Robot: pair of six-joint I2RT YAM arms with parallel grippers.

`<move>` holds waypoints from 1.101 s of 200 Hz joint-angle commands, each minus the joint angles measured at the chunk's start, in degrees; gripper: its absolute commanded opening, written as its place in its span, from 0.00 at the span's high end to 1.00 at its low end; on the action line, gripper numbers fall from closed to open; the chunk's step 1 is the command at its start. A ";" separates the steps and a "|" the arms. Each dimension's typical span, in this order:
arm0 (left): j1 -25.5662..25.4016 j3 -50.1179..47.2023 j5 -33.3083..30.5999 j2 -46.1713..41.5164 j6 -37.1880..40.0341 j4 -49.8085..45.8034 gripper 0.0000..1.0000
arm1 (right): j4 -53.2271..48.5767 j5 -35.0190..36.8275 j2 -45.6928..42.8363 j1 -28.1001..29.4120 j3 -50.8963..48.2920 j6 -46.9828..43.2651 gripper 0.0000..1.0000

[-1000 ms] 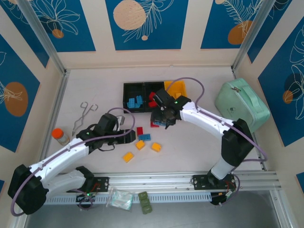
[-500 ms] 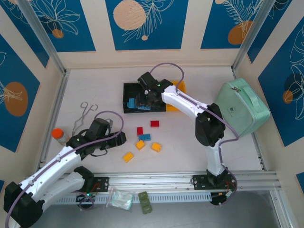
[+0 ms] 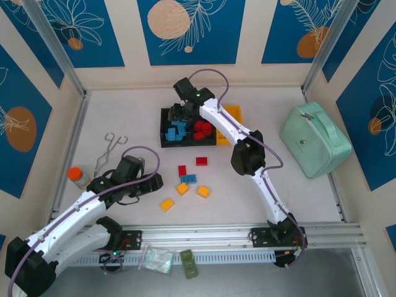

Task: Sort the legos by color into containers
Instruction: Place the lego in the container.

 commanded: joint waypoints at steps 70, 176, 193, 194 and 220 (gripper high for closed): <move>0.74 -1.10 0.52 0.11 -0.83 -0.32 0.26 | -3.87 -2.60 3.34 -1.36 6.69 -1.18 0.29; 0.79 -1.29 1.35 -0.77 -0.60 -0.51 0.26 | -2.89 -1.47 -3.64 -0.26 2.26 -2.34 0.27; 0.66 -1.29 1.89 -0.46 -0.03 -0.60 0.26 | -0.37 -1.34 -8.73 0.26 -4.20 -2.89 0.28; 0.66 -1.28 1.95 -0.44 0.01 -0.51 0.26 | -0.19 -1.35 -9.11 0.31 -4.42 -2.91 0.28; 0.61 -0.93 4.46 1.42 1.72 0.02 0.28 | 7.08 -1.66 -20.64 1.47 -21.02 -3.57 0.29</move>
